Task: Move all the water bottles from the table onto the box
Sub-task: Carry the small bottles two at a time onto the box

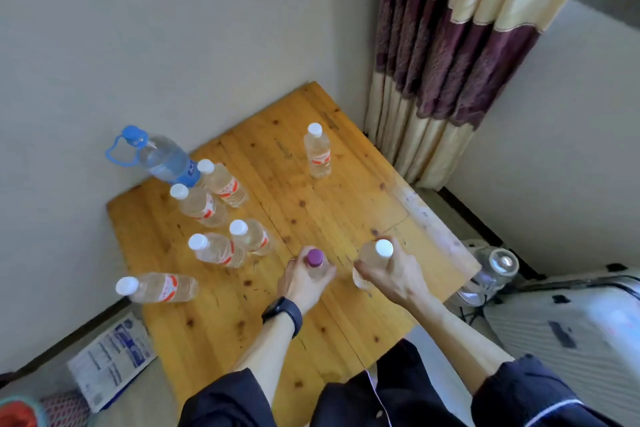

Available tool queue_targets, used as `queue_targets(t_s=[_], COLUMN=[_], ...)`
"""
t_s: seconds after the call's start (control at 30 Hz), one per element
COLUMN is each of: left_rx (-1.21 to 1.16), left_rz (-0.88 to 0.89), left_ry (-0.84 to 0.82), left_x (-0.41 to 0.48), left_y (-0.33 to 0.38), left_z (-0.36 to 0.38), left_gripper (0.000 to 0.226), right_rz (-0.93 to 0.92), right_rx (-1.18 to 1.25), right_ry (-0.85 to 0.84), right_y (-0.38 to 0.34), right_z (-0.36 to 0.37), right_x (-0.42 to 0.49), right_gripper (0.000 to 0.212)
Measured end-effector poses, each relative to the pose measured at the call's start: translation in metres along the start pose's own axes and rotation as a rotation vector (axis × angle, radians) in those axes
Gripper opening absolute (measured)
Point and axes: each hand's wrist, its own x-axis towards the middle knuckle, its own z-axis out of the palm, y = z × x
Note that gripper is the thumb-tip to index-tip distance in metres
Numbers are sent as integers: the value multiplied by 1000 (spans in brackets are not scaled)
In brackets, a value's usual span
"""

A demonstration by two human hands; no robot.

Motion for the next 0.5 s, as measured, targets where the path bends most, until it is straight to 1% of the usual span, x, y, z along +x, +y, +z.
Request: queue_targets(t_s=[0.07, 0.23, 0.37, 0.5], left_rx=[51, 113, 176, 212], left_rz=[95, 407, 693, 972], left_ry=[-24, -58, -115, -235], left_x=[-3, -15, -45, -100], left_y=[14, 78, 149, 222], left_z=[-5, 1, 34, 87], left_gripper=[41, 46, 52, 54], right_rz=[41, 117, 223, 336], right_rx=[71, 195, 246, 249], right_ry=[120, 457, 674, 905], right_y=[11, 36, 59, 94], right_z=[-18, -71, -115, -152], right_x=[-29, -114, -182, -255], right_gripper=[55, 47, 49, 52])
